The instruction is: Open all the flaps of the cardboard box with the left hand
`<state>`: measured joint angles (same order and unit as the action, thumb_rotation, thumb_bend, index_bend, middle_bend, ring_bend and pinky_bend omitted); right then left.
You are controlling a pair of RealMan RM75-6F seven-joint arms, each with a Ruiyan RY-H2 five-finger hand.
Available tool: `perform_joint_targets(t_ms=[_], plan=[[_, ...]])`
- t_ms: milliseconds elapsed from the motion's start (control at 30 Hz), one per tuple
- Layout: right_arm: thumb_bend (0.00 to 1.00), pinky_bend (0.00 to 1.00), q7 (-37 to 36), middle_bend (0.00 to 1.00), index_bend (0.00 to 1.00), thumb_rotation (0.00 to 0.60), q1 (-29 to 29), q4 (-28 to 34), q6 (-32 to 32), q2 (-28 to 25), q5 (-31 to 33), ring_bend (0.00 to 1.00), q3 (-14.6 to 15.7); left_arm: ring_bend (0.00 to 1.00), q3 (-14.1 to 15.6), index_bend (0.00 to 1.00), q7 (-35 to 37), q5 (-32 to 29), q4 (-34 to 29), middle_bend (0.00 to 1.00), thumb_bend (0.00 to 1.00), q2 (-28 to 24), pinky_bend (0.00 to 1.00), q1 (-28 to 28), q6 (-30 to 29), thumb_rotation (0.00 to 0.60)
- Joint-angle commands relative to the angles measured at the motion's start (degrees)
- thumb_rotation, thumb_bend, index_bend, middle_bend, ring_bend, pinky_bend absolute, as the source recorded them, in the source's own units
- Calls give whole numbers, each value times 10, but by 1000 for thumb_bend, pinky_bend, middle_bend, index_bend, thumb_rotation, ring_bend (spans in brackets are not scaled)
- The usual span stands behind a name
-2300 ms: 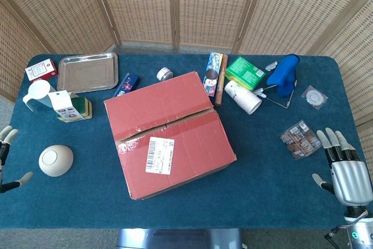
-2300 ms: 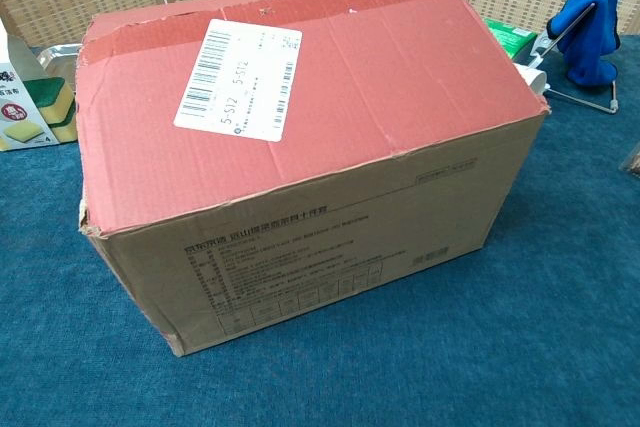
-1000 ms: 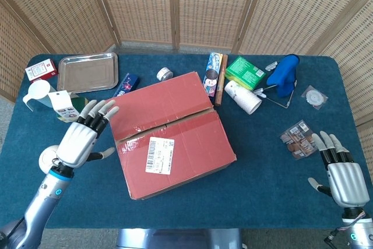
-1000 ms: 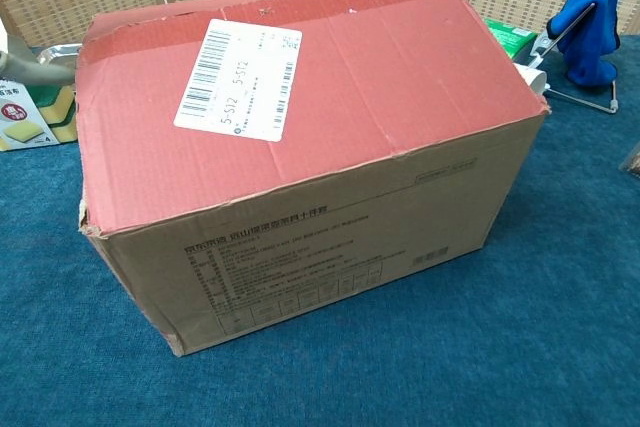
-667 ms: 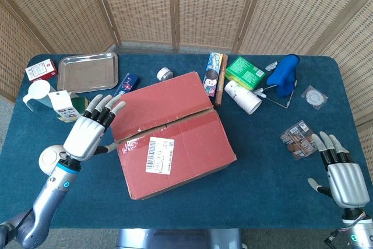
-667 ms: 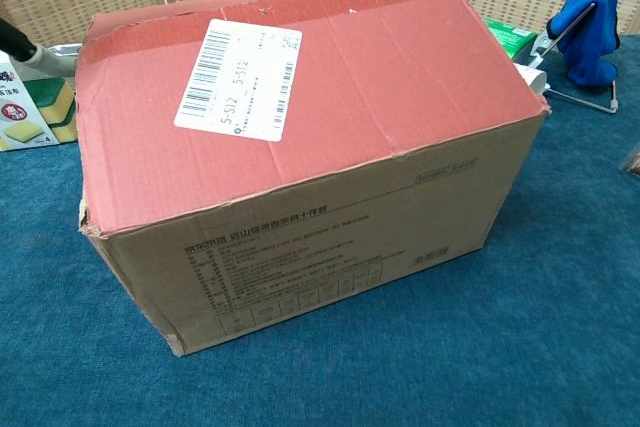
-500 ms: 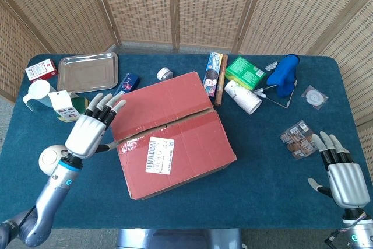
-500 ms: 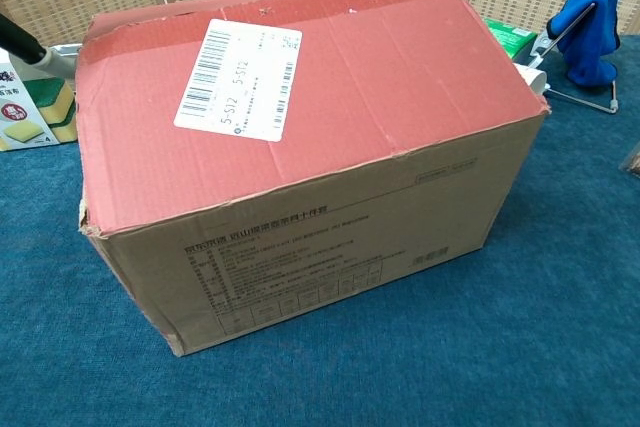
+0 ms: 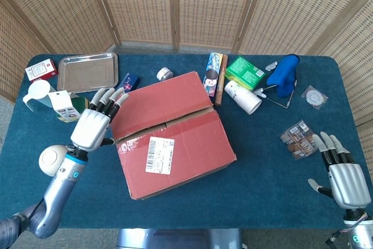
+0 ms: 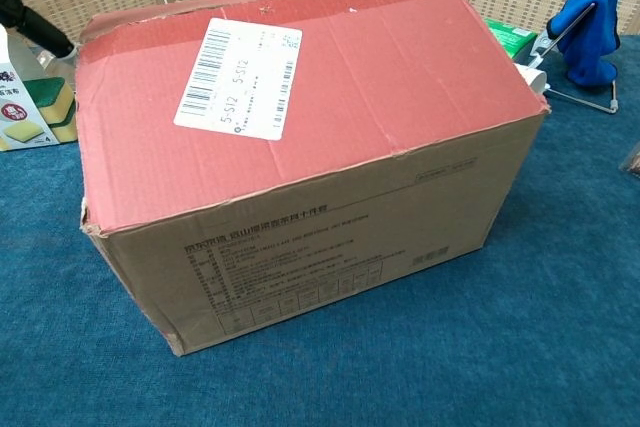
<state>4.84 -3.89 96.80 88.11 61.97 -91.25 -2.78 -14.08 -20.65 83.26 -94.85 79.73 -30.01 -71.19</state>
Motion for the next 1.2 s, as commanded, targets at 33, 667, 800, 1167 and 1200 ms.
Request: perform_joint_targets(t_ms=[33, 667, 800, 1167, 1200], plan=[[0, 228, -1, 0, 0, 600, 0, 0, 1, 0, 0, 0, 0, 0, -5, 0, -2, -4, -1, 0, 252, 1, 10, -5, -1, 600], [0, 229, -2, 0, 0, 600, -2, 2, -6, -1, -2, 0, 3, 0, -45, 0, -18, -26, -18, 0, 477, -36, 27, -28, -21, 600], [0, 229, -1, 0, 0, 600, -2, 2, -9, -1, -2, 0, 4, 0, -66, 0, -15, -45, -14, 0, 477, -49, 29, -39, -18, 600], [0, 229, 12, 0, 0, 600, -3, 5, -13, 2, -5, 0, 8, 0, -107, 0, -14, -87, 52, 0, 477, -79, 33, -80, 12, 600], [0, 229, 13, 0, 0, 600, -3, 6, -14, 2, -5, 0, 8, 0, -110, 0, -13, -92, 60, 0, 477, -79, 34, -84, 15, 600]])
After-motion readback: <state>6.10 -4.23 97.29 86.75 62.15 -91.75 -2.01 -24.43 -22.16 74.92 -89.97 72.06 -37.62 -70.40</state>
